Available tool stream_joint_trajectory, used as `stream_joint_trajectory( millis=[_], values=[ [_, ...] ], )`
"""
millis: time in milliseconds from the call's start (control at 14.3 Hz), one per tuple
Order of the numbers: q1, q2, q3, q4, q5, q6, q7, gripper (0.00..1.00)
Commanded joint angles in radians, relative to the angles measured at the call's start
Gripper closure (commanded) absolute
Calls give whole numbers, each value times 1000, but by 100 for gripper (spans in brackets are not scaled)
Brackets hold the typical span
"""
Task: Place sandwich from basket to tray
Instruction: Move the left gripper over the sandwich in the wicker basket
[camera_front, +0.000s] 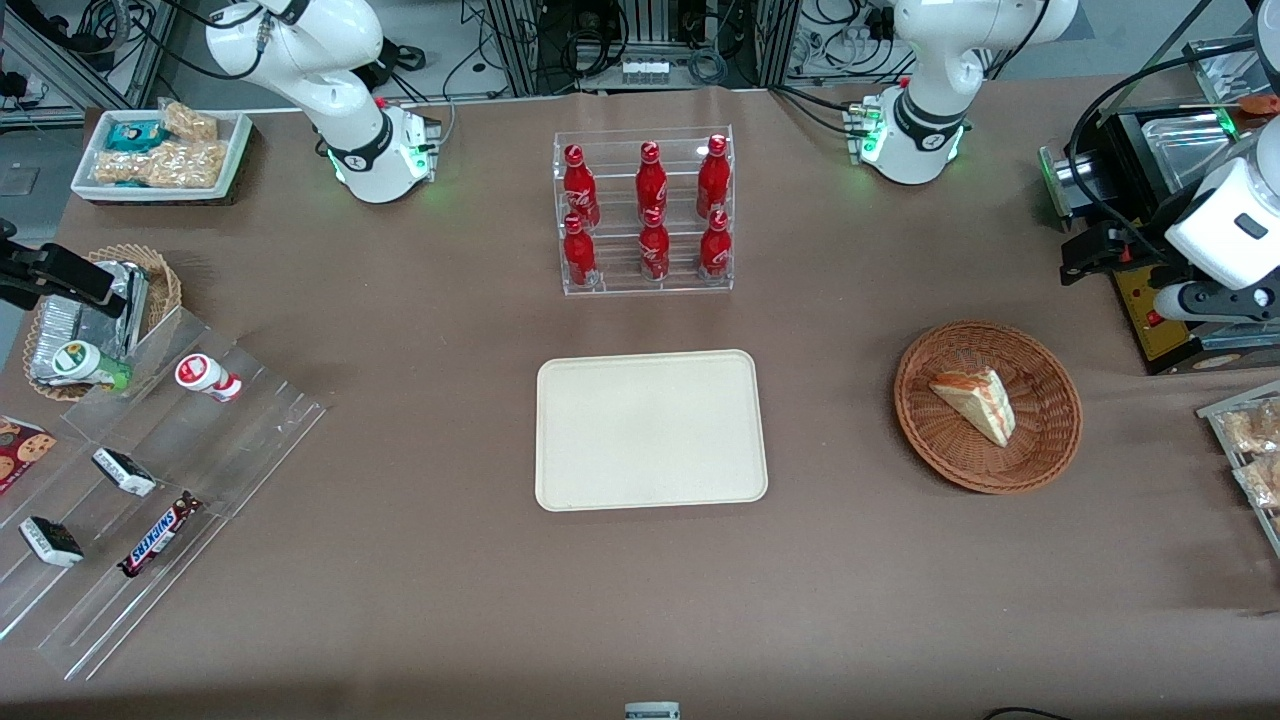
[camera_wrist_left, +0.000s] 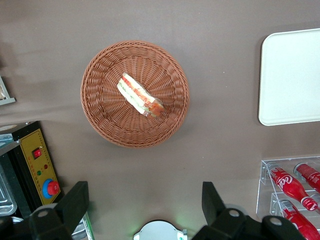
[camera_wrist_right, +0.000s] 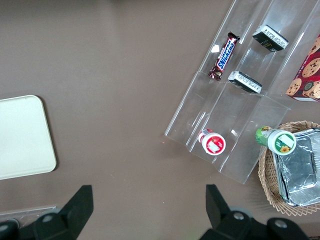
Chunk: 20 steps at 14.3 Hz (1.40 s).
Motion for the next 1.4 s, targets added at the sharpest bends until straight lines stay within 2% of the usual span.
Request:
stream_joint_trajectory(
  millis=[0,699,1329],
  values=[
    [-13,-17,3,-6,17,-23,-31,0],
    [-5,32,5,-30,14,-35,-68,0],
    [-1,21,12,-390,19,340,-77,0]
  ],
)
